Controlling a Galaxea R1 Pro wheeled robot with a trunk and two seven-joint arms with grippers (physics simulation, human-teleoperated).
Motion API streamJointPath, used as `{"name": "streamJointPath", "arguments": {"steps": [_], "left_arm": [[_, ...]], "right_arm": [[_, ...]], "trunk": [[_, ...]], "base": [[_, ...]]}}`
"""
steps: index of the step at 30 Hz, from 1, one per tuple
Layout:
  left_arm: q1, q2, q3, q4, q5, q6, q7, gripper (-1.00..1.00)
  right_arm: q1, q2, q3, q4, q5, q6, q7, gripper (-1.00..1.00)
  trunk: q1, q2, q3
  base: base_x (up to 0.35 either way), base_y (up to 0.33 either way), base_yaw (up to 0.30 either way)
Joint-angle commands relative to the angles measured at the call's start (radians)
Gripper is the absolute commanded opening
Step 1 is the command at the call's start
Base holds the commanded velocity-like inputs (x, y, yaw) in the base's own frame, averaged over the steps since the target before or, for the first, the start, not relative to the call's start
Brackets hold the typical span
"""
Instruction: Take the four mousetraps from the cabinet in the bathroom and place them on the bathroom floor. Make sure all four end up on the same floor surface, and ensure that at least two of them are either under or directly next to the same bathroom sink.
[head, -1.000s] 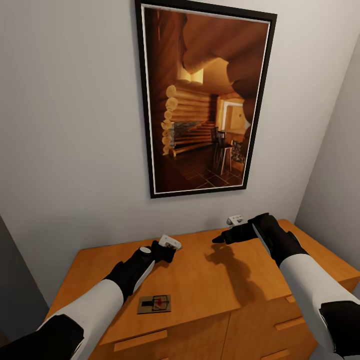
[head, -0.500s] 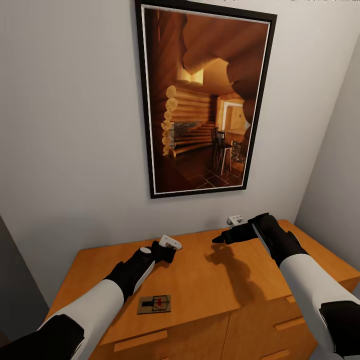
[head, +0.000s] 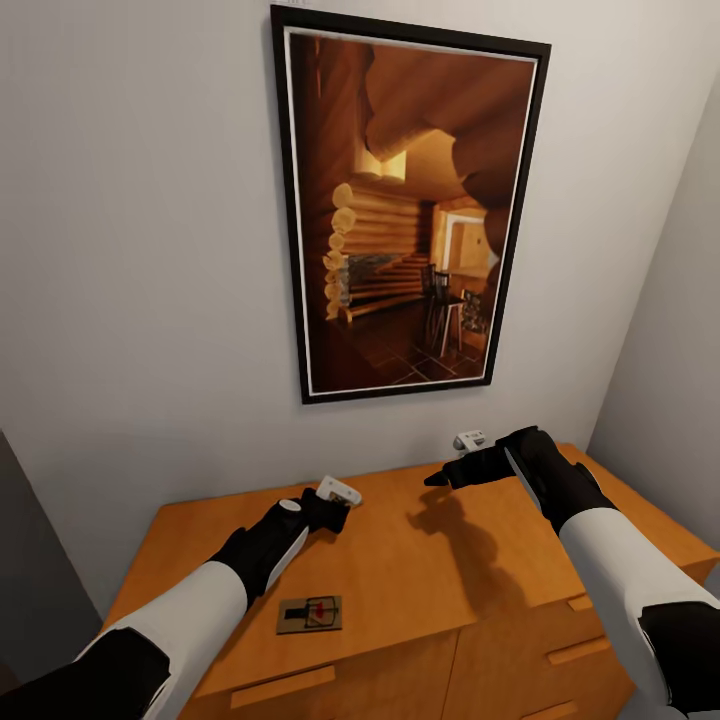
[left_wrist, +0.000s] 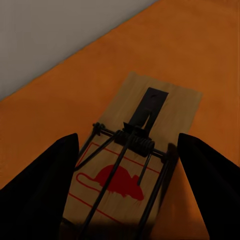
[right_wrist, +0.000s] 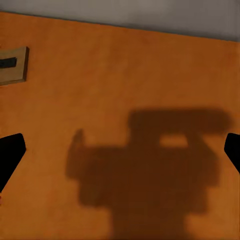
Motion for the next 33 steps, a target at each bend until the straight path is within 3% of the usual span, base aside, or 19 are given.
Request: {"name": "streamJointPath", "arguments": {"steps": [1,33], "left_arm": [[-0.001,0.000,-0.003,-0.002,0.002,0.006,-0.001,-1.00],[-0.001,0.002,-0.002,-0.003,0.000,0.006,-0.001,-1.00]], "right_arm": [[-0.001,-0.001,0.002,-0.001,0.011,0.001,0.009,1.00],[-0.001,0.005,0.019,0.005,0.027,0.000,0.007,1.00]], "trunk": [[-0.004,0.006,0.002],[-0.126,0.230,0.102]], "base": [[0.000,0.000,0.000],[0.000,0.000,0.000]]}}
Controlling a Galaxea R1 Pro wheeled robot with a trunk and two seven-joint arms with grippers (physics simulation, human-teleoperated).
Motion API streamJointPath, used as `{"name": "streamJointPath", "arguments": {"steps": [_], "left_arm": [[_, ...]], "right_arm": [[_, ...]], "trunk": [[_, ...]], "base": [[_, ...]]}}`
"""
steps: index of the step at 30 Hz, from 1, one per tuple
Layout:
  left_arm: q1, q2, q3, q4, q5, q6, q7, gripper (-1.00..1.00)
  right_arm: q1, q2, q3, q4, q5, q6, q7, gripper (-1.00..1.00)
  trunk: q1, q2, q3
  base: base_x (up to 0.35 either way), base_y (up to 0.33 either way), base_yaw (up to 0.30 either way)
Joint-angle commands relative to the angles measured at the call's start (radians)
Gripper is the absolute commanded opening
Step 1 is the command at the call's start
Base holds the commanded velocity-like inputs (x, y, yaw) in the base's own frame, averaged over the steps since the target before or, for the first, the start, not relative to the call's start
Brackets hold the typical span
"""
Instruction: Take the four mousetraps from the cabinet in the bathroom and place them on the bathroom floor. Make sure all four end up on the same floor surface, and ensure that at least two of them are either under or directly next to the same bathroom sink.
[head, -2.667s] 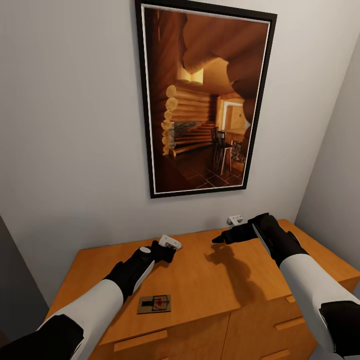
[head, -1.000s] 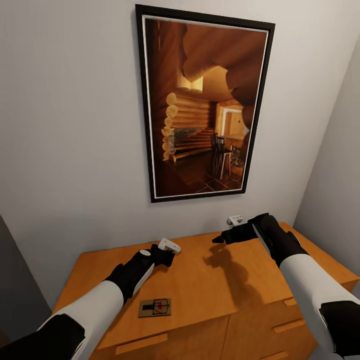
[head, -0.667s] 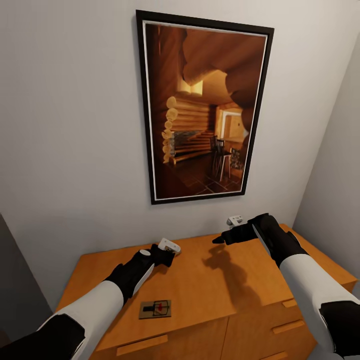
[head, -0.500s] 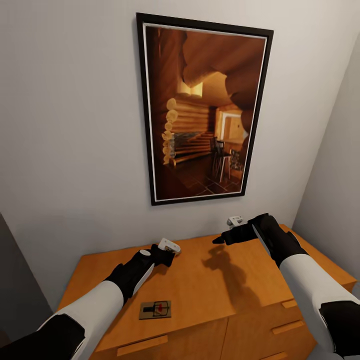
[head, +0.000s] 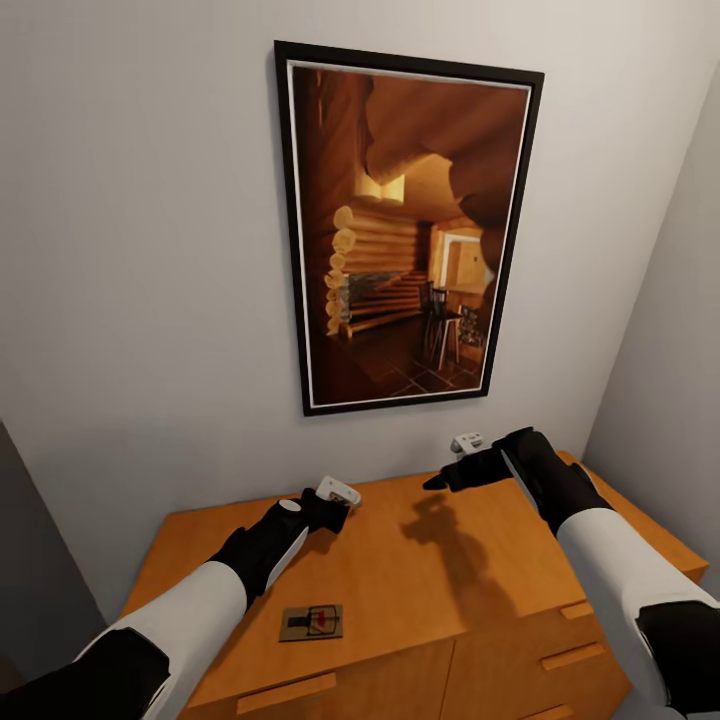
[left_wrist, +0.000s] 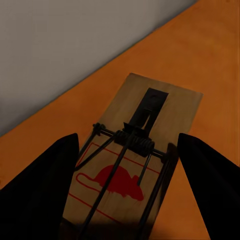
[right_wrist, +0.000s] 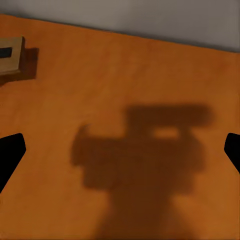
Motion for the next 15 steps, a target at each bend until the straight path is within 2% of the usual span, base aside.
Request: {"name": "streamJointPath", "arguments": {"steps": [1,8,15], "left_arm": [[-0.001,0.000,-0.003,-0.001,0.002,0.006,-0.001,-1.00],[-0.001,0.001,-0.001,-0.001,0.002,0.006,-0.001,-1.00],[-0.001,0.002,-0.001,-0.001,0.002,0.007,-0.001,-1.00]], "right_arm": [[-0.001,-0.001,0.010,-0.001,0.011,0.000,0.009,1.00],[-0.001,0.001,0.073,-0.001,0.010,-0.002,0.008,1.00],[-0.001,0.001,0.085,-0.001,0.008,-0.004,0.009,1.00]], "trunk": [[-0.004,0.006,0.002],[-0.031,0.055,0.023],[-0.057,0.104,0.045]], "base": [[0.000,0.000,0.000],[0.000,0.000,0.000],[-0.005,0.000,0.000]]}}
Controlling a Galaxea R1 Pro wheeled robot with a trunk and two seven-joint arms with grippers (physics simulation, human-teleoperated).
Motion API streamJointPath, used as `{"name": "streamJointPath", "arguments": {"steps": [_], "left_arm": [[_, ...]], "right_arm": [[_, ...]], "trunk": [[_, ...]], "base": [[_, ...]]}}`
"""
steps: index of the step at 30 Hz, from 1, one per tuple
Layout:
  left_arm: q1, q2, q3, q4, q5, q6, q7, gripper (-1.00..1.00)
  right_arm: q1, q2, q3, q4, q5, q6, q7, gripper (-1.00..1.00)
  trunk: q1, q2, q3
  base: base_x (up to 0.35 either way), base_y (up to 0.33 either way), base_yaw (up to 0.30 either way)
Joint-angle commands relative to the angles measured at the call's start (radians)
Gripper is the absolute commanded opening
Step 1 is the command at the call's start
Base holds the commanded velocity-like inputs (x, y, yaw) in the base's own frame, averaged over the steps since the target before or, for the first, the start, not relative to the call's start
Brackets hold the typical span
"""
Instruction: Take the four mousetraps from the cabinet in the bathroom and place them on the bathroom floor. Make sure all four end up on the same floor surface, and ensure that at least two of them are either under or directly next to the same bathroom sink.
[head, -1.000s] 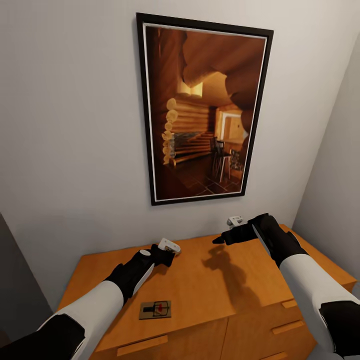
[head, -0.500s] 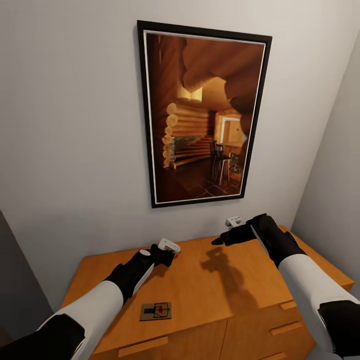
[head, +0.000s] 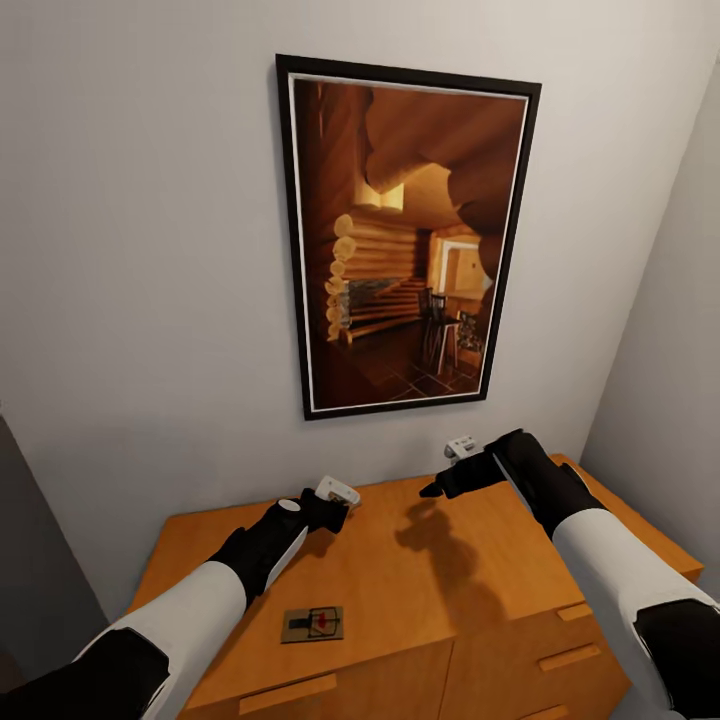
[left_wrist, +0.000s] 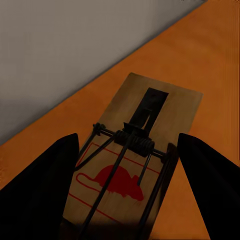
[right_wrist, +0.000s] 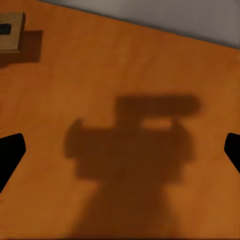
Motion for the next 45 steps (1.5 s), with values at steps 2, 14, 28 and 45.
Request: {"name": "streamJointPath", "arguments": {"steps": [2,14,28,45], "left_arm": [[-0.001,0.001,-0.003,-0.001,0.002,0.006,-0.001,-1.00],[-0.001,0.002,-0.001,-0.001,0.002,0.007,0.000,-1.00],[-0.001,0.002,-0.002,-0.002,0.003,0.006,0.001,-1.00],[-0.001,0.001,-0.003,-0.010,0.004,0.003,0.000,-1.00]], "right_arm": [[-0.001,-0.001,0.003,-0.002,0.011,0.001,0.009,1.00],[-0.001,-0.001,0.003,-0.002,0.012,0.000,0.009,1.00],[-0.001,-0.004,0.002,-0.001,0.012,-0.019,0.007,1.00],[-0.001,-0.004,0.003,0.000,0.008,-0.070,0.006,1.00]], "trunk": [[-0.007,0.013,0.004],[-0.053,0.097,0.042],[-0.099,0.181,0.080],[-0.099,0.181,0.075]], "base": [[-0.027,0.000,0.000],[-0.088,-0.018,0.000],[-0.157,-0.035,0.000],[-0.001,0.000,0.114]]}}
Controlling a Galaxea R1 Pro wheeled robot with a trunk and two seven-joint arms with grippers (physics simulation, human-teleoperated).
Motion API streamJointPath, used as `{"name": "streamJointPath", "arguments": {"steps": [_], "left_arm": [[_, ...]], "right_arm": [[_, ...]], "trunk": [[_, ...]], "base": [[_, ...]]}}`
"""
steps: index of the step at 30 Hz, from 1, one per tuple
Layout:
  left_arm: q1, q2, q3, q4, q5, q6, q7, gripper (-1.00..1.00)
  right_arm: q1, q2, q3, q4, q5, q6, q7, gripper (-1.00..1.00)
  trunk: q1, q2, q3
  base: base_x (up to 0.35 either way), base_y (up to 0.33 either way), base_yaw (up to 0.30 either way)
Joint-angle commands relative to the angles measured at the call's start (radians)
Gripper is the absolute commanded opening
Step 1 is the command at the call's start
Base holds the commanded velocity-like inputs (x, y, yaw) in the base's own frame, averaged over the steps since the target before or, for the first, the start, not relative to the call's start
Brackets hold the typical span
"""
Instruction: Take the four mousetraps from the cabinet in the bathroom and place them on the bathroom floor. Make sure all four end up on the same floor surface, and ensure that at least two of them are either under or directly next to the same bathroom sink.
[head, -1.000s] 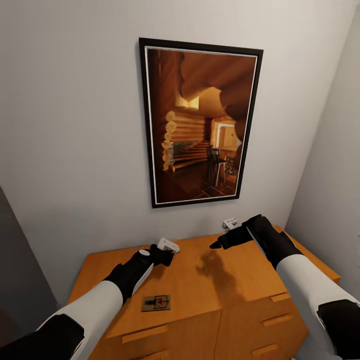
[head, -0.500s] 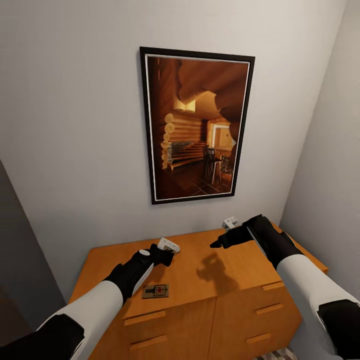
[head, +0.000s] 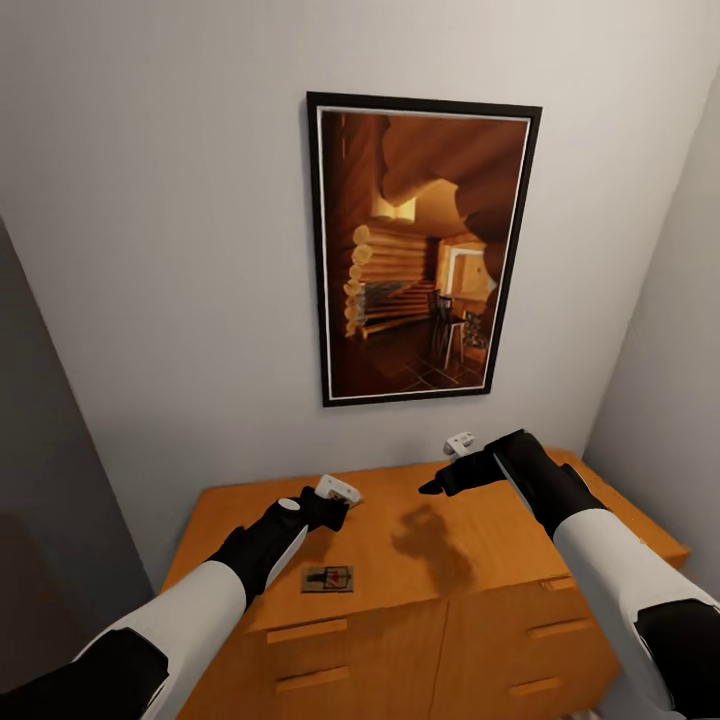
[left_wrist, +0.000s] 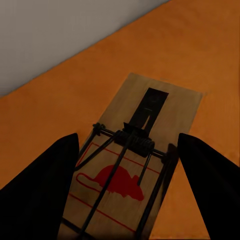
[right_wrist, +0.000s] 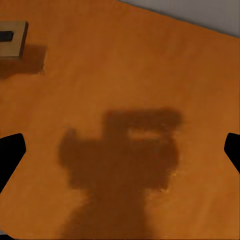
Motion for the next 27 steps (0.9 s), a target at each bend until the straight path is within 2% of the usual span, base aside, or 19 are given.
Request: {"name": "streamJointPath", "arguments": {"steps": [1,17,27], "left_arm": [[-0.001,0.000,-0.003,-0.001,0.002,0.005,-0.001,-1.00],[-0.001,-0.001,-0.004,-0.003,0.003,0.005,-0.001,-1.00],[-0.001,-0.006,-0.013,-0.003,-0.005,0.014,-0.003,-1.00]], "right_arm": [[-0.001,-0.001,0.002,-0.002,0.010,0.001,0.009,1.00],[-0.001,-0.001,0.001,-0.002,0.010,0.000,0.010,1.00],[-0.001,-0.001,0.001,-0.002,0.010,0.000,0.010,1.00]], "trunk": [[0.001,-0.002,-0.003],[0.001,-0.002,-0.016],[0.001,-0.002,-0.019]], "base": [[0.000,0.000,0.261],[0.000,0.000,0.265],[0.000,-0.001,0.063]]}}
